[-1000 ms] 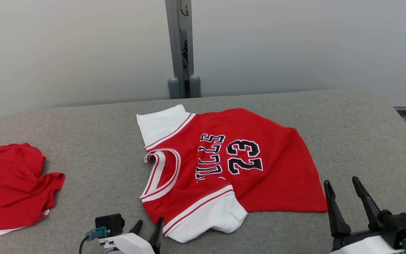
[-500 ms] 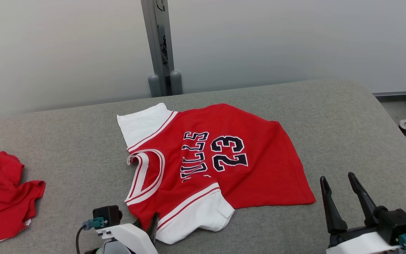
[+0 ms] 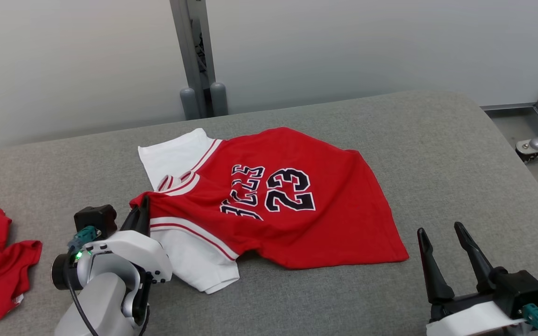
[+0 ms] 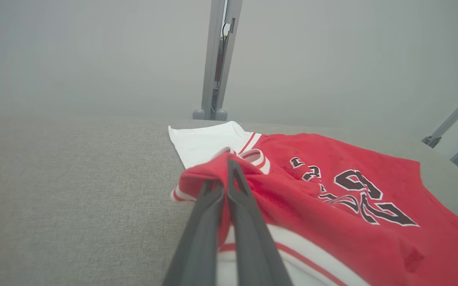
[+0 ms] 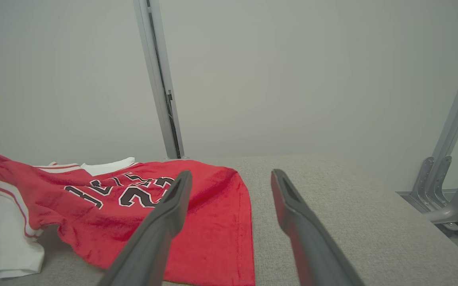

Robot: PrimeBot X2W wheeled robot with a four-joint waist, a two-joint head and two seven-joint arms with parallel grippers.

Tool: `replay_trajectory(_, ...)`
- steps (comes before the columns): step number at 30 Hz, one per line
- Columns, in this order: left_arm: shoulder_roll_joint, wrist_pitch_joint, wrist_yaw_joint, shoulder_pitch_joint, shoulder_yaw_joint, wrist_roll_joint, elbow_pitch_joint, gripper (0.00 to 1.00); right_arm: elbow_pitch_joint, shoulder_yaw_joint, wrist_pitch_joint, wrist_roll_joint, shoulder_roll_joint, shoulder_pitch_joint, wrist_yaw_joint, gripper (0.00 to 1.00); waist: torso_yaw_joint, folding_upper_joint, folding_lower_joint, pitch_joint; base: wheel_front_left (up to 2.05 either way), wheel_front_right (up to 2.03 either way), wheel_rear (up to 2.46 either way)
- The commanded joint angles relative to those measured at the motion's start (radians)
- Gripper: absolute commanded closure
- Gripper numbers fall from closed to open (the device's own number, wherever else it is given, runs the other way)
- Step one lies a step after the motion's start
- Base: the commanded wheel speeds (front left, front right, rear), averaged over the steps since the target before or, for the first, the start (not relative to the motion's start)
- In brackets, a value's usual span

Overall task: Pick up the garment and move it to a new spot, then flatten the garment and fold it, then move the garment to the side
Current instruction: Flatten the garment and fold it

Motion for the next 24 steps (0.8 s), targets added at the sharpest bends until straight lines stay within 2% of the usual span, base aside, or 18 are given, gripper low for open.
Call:
replay_trajectory(1, 0.010, -0.003, 0.021, 0.005, 0.012, 0.035, -0.009, 1.00, 0.006, 0.005, -0.002, 0.007, -0.004, -0.017, 0.000, 0.00, -0.013, 0.0000, 0.0000, 0.010, 0.00, 0.00, 0.00)
replay_trajectory(5, 0.002, -0.003, 0.038, -0.007, 0.029, 0.110, -0.011, 1.00, 0.014, 0.024, -0.002, 0.009, -0.003, -0.031, 0.000, 0.00, -0.039, 0.0000, 0.0000, 0.028, 0.00, 0.00, 0.00)
replay_trajectory(12, -0.045, -0.003, 0.003, -0.021, 0.020, 0.173, 0.044, 1.00, 0.021, 0.039, -0.002, 0.020, -0.003, -0.046, 0.000, 0.00, -0.068, 0.0000, 0.0000, 0.045, 0.00, 0.00, 0.00)
replay_trajectory(13, -0.053, -0.003, -0.006, -0.019, 0.012, 0.176, 0.066, 0.80, 0.022, 0.041, -0.002, 0.023, -0.003, -0.048, 0.000, 0.00, -0.070, 0.0000, 0.0000, 0.046, 0.00, 0.00, 0.00)
replay_trajectory(14, -0.059, -0.003, -0.013, -0.021, 0.007, 0.180, 0.084, 0.54, 0.025, 0.043, -0.002, 0.026, -0.003, -0.049, 0.000, 0.00, -0.073, 0.0000, 0.0000, 0.046, 0.00, 0.00, 0.00)
replay_trajectory(15, -0.065, -0.003, -0.017, -0.024, 0.006, 0.181, 0.104, 0.00, 0.027, 0.046, -0.002, 0.027, -0.003, -0.051, 0.000, 0.00, -0.075, 0.0000, 0.0000, 0.046, 0.00, 0.00, 0.00)
replay_trajectory(19, -0.084, -0.003, -0.053, -0.029, -0.010, 0.183, 0.158, 0.00, 0.036, 0.054, -0.002, 0.032, -0.003, -0.055, 0.000, 0.00, -0.078, 0.0000, 0.0000, 0.044, 0.00, 0.00, 0.00)
replay_trajectory(24, -0.085, -0.003, -0.027, -0.019, 0.045, 0.176, 0.138, 0.00, 0.041, 0.052, -0.002, 0.034, -0.003, -0.047, 0.000, 0.00, -0.063, 0.0000, 0.0000, 0.030, 0.00, 0.00, 0.00)
